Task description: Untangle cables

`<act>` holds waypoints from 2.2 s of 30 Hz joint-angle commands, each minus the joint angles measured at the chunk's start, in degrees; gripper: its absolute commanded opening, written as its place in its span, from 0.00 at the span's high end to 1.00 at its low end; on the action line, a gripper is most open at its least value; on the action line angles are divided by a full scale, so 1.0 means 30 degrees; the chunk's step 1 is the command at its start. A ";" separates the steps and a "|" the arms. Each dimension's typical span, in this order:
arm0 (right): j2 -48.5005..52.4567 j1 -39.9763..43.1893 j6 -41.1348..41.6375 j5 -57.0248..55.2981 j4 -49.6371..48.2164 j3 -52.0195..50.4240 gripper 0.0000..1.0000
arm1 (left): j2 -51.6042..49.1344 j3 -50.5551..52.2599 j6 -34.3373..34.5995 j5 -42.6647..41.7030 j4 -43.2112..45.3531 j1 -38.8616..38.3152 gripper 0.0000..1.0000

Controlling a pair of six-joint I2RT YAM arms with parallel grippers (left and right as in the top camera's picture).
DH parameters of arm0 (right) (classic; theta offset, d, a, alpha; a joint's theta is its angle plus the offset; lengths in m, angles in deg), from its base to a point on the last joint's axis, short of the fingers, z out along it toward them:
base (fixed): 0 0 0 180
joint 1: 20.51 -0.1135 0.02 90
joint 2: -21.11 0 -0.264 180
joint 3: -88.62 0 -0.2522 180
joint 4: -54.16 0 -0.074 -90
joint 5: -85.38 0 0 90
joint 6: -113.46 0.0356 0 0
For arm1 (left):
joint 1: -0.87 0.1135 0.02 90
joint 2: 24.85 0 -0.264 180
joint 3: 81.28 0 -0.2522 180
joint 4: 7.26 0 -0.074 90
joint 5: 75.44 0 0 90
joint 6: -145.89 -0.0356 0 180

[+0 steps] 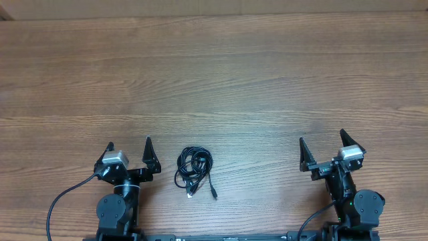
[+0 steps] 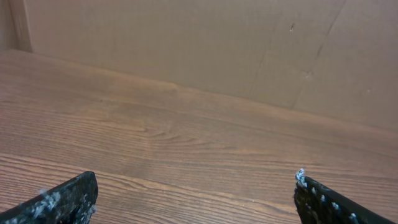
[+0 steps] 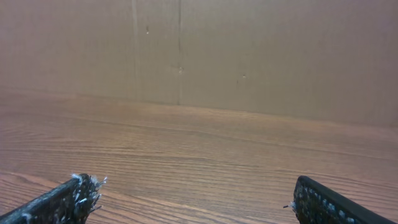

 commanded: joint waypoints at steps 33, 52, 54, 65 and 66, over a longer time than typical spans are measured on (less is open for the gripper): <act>-0.0189 -0.0124 -0.0015 -0.0036 -0.0109 -0.0204 0.00 | 0.0124 -0.3657 -0.1800 -0.0364 -0.5909 0.0168 0.00; -0.0189 -0.0124 -0.0015 -0.0036 -0.0109 -0.0204 0.00 | -0.8167 -1.1970 -0.2463 -0.4065 -1.0819 0.0168 0.00; -0.0189 -0.0124 -0.0015 -0.0036 -0.0109 -0.0204 0.00 | -1.0047 -1.3675 -0.2885 -0.4386 -1.2014 0.0168 0.00; -0.0189 -0.0124 -0.0015 -0.0036 -0.0109 -0.0204 0.00 | -1.8185 -2.1864 -0.4969 -0.7104 -1.8855 0.0160 0.00; -0.0189 -0.0124 -0.0022 -0.0036 -0.0109 -0.0204 0.00 | -1.8833 -2.2462 -0.5129 -0.7213 -1.9431 0.0146 0.00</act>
